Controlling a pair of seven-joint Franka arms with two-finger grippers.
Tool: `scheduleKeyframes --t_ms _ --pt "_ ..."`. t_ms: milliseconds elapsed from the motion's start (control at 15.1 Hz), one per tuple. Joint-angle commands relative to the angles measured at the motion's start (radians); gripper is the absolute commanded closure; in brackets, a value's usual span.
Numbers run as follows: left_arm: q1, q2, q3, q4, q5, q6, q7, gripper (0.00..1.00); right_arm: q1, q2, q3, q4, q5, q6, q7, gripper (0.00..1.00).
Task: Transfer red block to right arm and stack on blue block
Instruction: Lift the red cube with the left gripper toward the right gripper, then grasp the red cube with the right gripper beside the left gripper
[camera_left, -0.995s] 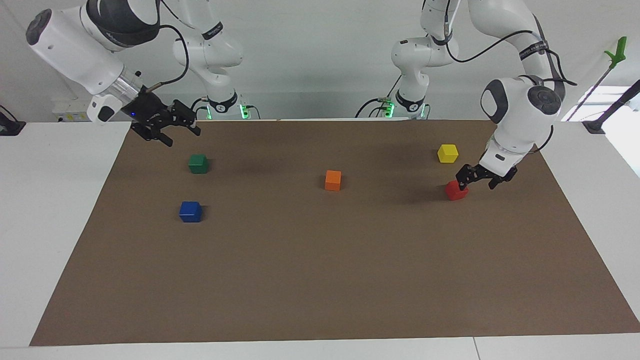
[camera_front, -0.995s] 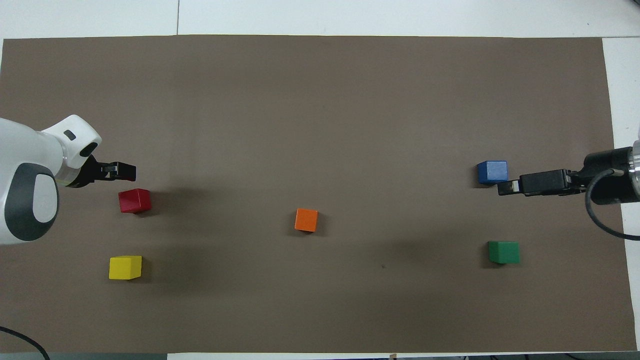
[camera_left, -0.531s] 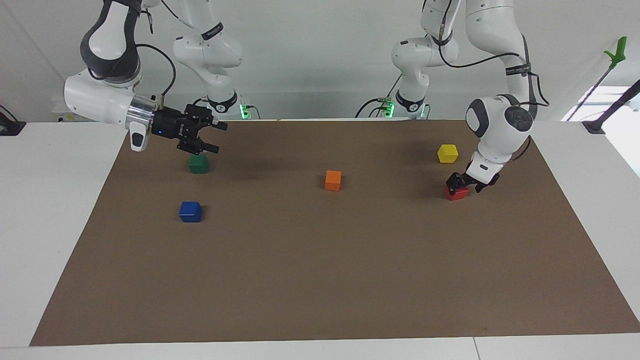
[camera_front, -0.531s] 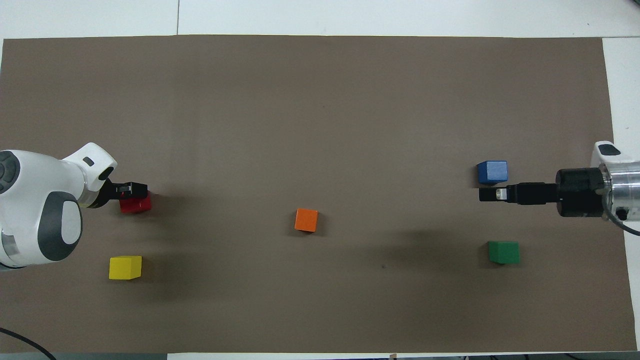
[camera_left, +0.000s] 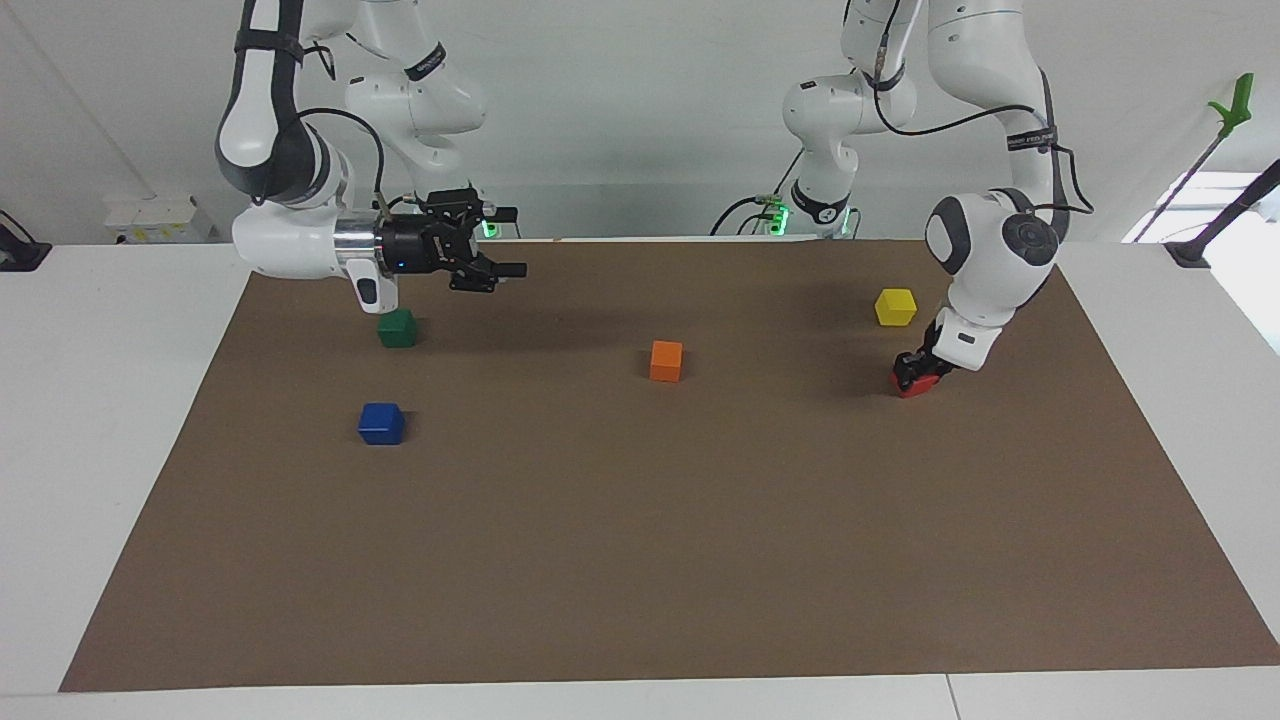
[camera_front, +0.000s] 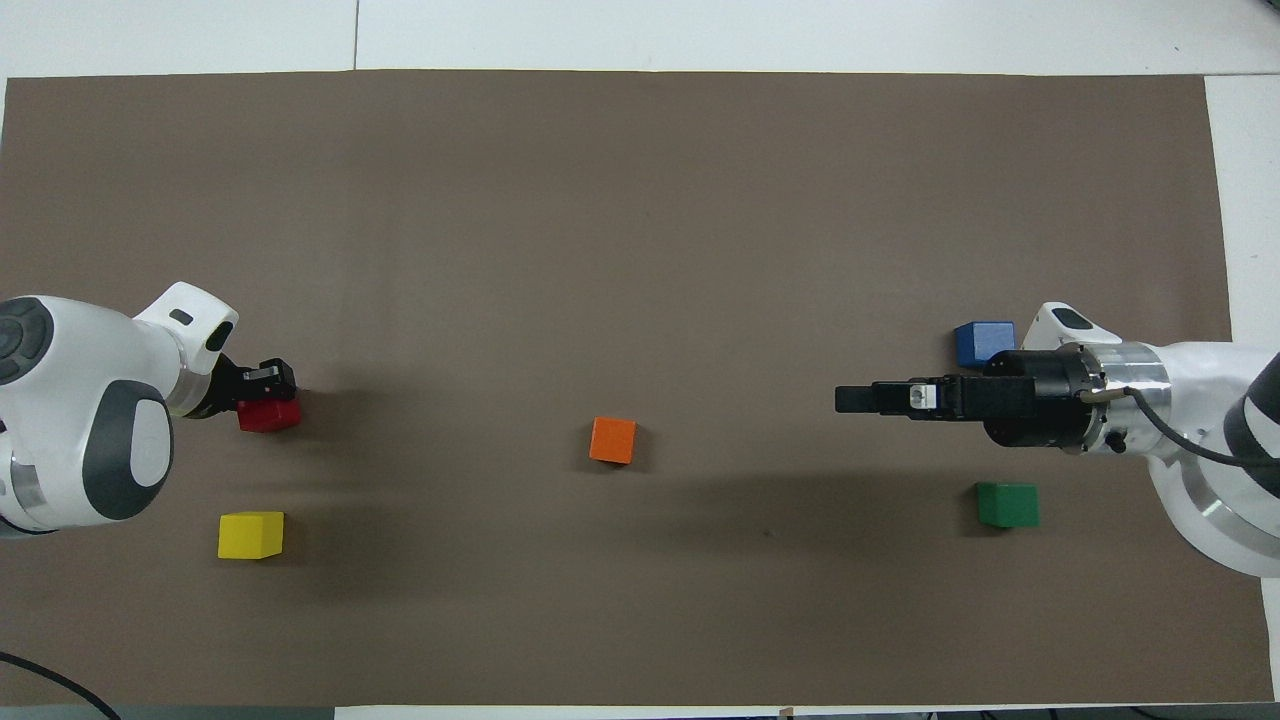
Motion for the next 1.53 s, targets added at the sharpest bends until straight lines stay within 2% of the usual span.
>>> scheduleKeyframes --t_ms 0,199,332,531,663,862,1128,1260,1459 --pt "-0.052 -0.008 0.006 0.239 -0.085 -0.320 -0.163 1.00 0.053 0.010 -0.001 -0.045 0.165 -0.065 -0.029 0.00" --pt "-0.081 -0.041 -0.006 0.388 -0.180 -0.511 -0.361 1.00 0.122 0.043 -0.001 -0.074 0.323 -0.130 -0.070 0.00" --pt "-0.083 -0.072 -0.035 0.460 -0.281 -0.603 -0.537 1.00 0.171 0.104 -0.003 -0.091 0.392 -0.203 -0.171 0.00" --pt "-0.081 -0.098 -0.124 0.493 -0.405 -0.603 -0.916 1.00 0.203 0.172 -0.001 -0.106 0.426 -0.302 -0.245 0.00" --pt "-0.083 -0.100 -0.173 0.493 -0.471 -0.600 -1.140 1.00 0.258 0.218 0.000 -0.117 0.525 -0.395 -0.250 0.00" --pt "-0.083 -0.117 -0.205 0.479 -0.674 -0.568 -1.360 1.00 0.327 0.312 0.000 -0.111 0.605 -0.493 -0.319 0.00" --pt "-0.170 -0.135 -0.239 0.448 -0.697 -0.471 -1.628 1.00 0.346 0.386 0.003 -0.105 0.598 -0.561 -0.376 0.00" --pt "-0.227 -0.166 -0.239 0.387 -0.697 -0.413 -1.667 1.00 0.371 0.395 0.003 -0.094 0.610 -0.560 -0.377 0.00" --pt "-0.291 -0.206 -0.239 0.304 -0.699 -0.344 -1.668 1.00 0.390 0.497 0.005 -0.031 0.610 -0.576 -0.455 0.00"
